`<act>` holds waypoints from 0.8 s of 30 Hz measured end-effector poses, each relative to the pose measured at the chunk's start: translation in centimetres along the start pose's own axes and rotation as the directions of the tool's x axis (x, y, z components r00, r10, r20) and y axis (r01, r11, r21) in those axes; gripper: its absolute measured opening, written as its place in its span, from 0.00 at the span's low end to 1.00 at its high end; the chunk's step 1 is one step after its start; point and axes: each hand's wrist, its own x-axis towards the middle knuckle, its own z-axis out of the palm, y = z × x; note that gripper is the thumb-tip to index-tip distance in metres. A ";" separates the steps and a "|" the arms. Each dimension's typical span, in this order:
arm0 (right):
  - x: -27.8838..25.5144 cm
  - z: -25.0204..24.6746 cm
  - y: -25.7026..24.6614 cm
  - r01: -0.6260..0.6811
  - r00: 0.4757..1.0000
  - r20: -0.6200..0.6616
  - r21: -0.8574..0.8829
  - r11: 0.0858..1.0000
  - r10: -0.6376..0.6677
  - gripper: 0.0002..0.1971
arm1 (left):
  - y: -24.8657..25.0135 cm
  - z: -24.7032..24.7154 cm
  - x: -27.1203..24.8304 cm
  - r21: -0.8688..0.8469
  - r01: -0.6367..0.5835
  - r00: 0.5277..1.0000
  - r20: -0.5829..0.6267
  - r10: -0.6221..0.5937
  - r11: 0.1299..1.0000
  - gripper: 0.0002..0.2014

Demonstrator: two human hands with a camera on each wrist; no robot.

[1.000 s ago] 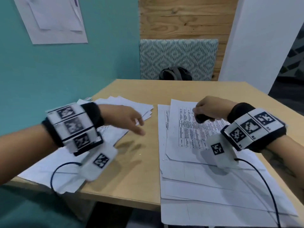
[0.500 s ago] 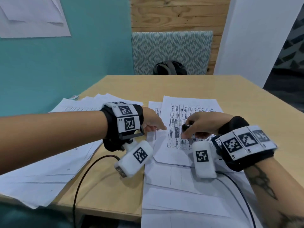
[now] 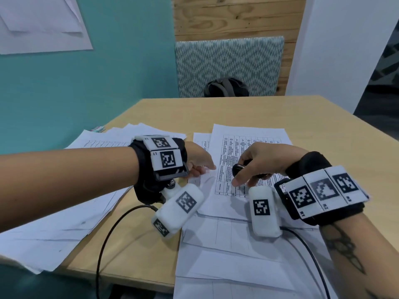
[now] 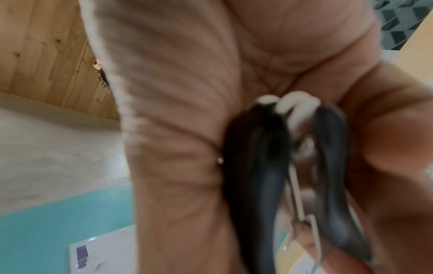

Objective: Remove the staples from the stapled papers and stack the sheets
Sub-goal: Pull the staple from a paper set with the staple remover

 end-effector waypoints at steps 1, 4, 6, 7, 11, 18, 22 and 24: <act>0.0 0.0 0.0 0.004 1.000 -0.001 0.000 1.000 -0.004 0.23 | 0.2 -0.1 -0.1 -0.032 -0.026 0.999 -0.043 0.024 0.999 0.06; 0.0 0.0 0.0 0.012 1.000 0.003 -0.010 1.000 -0.012 0.26 | 0.5 -0.7 0.3 -0.114 -0.015 0.999 -0.033 0.011 0.993 0.16; 0.0 0.0 -0.1 0.022 1.000 0.011 -0.017 1.000 -0.021 0.30 | 0.8 -0.7 0.2 -0.120 0.018 1.000 -0.007 -0.019 0.993 0.13; 0.0 0.0 -0.2 0.025 1.000 0.015 -0.022 0.999 -0.025 0.31 | 0.8 -0.6 0.1 -0.112 0.035 0.999 -0.006 -0.036 0.993 0.13; 0.2 0.0 0.0 0.034 0.999 0.020 -0.056 0.998 -0.033 0.32 | 0.9 -0.5 0.3 -0.104 0.031 0.999 -0.024 -0.034 0.994 0.14; 0.4 0.0 0.2 0.045 0.999 0.017 -0.066 0.997 -0.044 0.32 | 0.7 -0.5 0.6 -0.169 0.022 0.999 -0.022 -0.026 0.985 0.10; 0.4 0.0 0.1 0.035 0.999 0.011 -0.066 0.997 -0.035 0.30 | 0.5 -1.3 -0.3 -0.245 -0.018 0.999 0.026 0.025 0.969 0.07; 0.3 0.0 0.1 0.032 0.999 0.004 -0.077 0.996 -0.032 0.32 | 0.3 -1.5 -0.8 -0.268 -0.106 0.994 0.012 0.113 0.958 0.08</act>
